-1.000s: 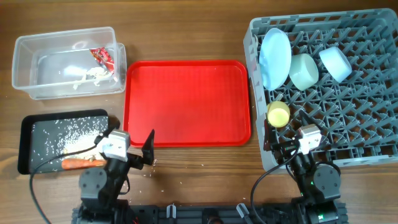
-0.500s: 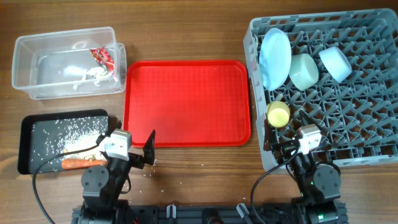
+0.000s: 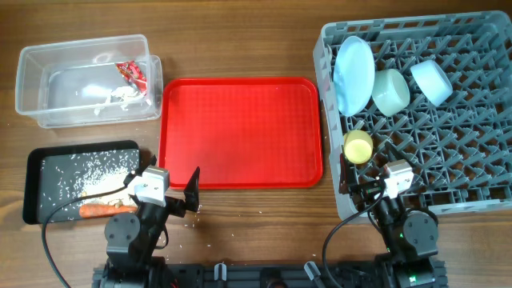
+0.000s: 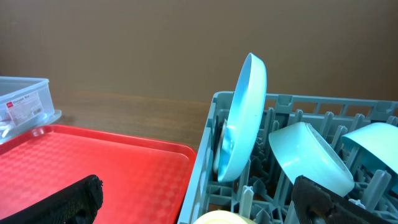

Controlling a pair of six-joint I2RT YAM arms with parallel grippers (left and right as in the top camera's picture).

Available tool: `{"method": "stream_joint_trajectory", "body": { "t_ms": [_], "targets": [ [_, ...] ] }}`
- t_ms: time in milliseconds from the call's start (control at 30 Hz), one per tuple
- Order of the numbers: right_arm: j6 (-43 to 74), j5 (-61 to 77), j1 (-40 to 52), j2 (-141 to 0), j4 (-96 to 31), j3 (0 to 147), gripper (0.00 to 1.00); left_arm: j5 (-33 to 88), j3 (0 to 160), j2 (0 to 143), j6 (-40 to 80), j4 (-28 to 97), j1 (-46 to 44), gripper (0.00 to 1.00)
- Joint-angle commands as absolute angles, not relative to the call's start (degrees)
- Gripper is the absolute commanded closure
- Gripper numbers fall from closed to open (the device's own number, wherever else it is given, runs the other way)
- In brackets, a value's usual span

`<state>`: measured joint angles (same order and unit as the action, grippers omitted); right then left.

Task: Sort waste into correct bins and load items into the dishwasher rack

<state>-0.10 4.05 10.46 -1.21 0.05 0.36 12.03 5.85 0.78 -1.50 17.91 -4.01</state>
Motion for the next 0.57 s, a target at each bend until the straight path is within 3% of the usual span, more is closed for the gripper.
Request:
{"method": "stream_joint_trajectory", "body": {
  "t_ms": [0, 533],
  "targets": [
    [0.4, 4.8, 10.4, -1.0, 0.3, 0.3, 0.0, 12.4, 5.6, 0.4, -2.8, 17.6, -3.7, 0.0],
    [0.4, 4.8, 10.4, -1.0, 0.3, 0.3, 0.01, 12.4, 5.6, 0.4, -2.8, 17.6, -3.7, 0.0]
  ]
}}
